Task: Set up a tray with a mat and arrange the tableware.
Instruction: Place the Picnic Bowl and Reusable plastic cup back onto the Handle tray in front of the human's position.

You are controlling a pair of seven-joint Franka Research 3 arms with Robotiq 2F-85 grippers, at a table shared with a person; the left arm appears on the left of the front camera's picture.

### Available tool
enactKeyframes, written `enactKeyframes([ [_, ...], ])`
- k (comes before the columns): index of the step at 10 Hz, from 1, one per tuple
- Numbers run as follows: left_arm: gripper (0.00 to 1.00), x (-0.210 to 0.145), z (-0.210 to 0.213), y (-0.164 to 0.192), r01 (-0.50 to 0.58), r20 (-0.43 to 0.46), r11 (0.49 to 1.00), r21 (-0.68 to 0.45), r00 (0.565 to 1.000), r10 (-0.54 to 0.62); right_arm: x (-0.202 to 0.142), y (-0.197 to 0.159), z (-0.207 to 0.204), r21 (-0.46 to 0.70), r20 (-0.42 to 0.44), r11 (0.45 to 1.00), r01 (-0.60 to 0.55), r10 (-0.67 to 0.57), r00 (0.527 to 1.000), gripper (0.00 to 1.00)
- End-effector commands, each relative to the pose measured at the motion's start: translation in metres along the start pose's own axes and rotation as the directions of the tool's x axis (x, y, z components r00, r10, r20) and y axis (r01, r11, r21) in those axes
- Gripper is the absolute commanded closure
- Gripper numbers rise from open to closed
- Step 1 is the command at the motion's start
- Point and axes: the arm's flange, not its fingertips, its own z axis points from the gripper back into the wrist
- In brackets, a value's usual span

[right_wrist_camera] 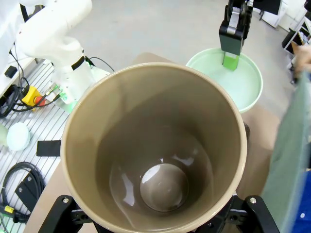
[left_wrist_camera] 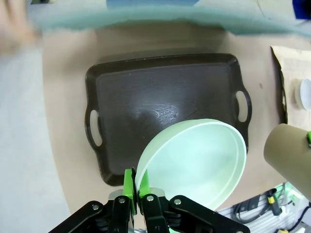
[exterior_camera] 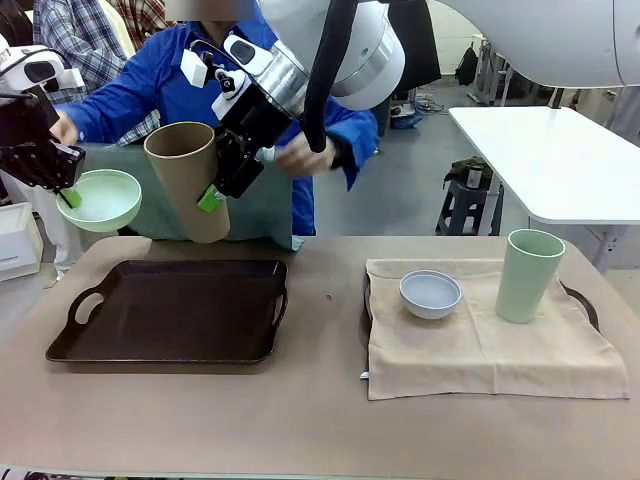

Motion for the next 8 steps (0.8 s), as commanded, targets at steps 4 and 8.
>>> enactKeyframes([
  [4, 1.00, 0.0002, 0.0017, -0.0003, 0.005, 0.007, 1.000, 0.000, 1.000, -0.005, 0.0016, 0.0003, 0.0018, -0.001, 0.004, 1.000, -0.001, 0.001, 1.000, 0.17],
  [8, 1.00, 0.0002, 0.0017, -0.0003, 0.005, 0.007, 1.000, 0.000, 1.000, -0.005, 0.0016, 0.0003, 0.0018, -0.001, 0.004, 1.000, -0.001, 0.001, 1.000, 0.17],
])
